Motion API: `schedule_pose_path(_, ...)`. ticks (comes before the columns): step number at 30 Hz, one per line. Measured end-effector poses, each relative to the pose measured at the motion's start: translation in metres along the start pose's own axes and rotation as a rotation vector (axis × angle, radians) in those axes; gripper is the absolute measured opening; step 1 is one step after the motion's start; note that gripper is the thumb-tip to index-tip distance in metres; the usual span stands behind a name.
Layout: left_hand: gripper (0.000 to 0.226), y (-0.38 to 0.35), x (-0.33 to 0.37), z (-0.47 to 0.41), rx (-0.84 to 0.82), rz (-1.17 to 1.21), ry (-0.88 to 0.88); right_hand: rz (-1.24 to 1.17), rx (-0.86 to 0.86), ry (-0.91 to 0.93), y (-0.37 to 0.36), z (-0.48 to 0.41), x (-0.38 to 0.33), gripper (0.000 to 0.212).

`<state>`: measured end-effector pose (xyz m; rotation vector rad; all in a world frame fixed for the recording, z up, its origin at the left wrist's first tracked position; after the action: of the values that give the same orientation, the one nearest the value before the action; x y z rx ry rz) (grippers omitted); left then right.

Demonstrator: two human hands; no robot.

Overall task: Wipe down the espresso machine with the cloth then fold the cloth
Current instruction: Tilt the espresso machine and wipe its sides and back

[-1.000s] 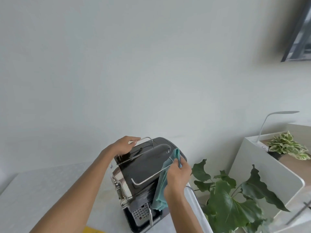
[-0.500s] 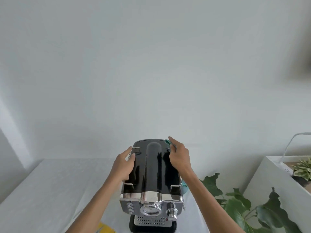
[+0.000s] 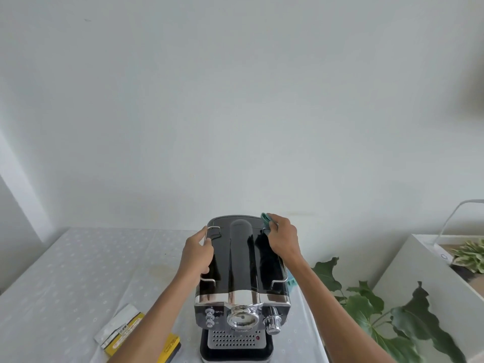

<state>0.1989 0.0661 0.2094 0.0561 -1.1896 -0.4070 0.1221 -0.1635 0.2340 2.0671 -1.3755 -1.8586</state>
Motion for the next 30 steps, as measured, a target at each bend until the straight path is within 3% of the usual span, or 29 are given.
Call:
schedule_pose_path(8,0.051,-0.001,-0.001,-0.007,-0.023,-0.122,0.004,0.047,0.041,0.083,0.02,-0.003,0.007,0.028)
schedule_pose_path(11,0.048,0.004,-0.001,-0.009,0.004,-0.168,-0.026,0.081,0.178,0.096,0.054,-0.001,0.007,0.031)
schedule_pose_path(13,0.041,0.011,0.004,-0.009,0.092,-0.273,-0.095,0.106,0.265,0.151,0.077,0.001,-0.004,0.033)
schedule_pose_path(16,0.039,0.013,0.012,-0.01,0.224,-0.456,-0.184,0.128,0.261,0.274,0.092,0.002,-0.039,0.034)
schedule_pose_path(19,0.045,-0.004,0.018,-0.013,0.179,-0.54,-0.241,0.143,0.271,0.372,0.095,0.007,-0.077,0.035)
schedule_pose_path(21,0.049,-0.017,0.018,-0.013,0.112,-0.561,-0.266,0.155,0.187,0.397,0.077,0.017,-0.092,0.035)
schedule_pose_path(25,0.053,-0.02,0.008,-0.012,0.033,-0.46,-0.238,0.147,-0.435,0.333,-0.007,0.064,-0.074,0.048)
schedule_pose_path(30,0.05,-0.016,0.005,-0.01,0.006,-0.311,-0.228,0.518,-0.599,0.33,-0.043,0.079,-0.046,0.058)
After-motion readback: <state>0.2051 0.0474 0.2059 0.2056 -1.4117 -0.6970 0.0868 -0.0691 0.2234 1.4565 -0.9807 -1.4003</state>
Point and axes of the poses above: each hand's wrist, its own z-axis away from the middle knuckle, its own y-axis out of the back of the hand, x = y × z, the point moved 8 cm from there along -z, towards the middle knuckle, and after that the axes turned 13 degrees about y, right-handed, at the moved point
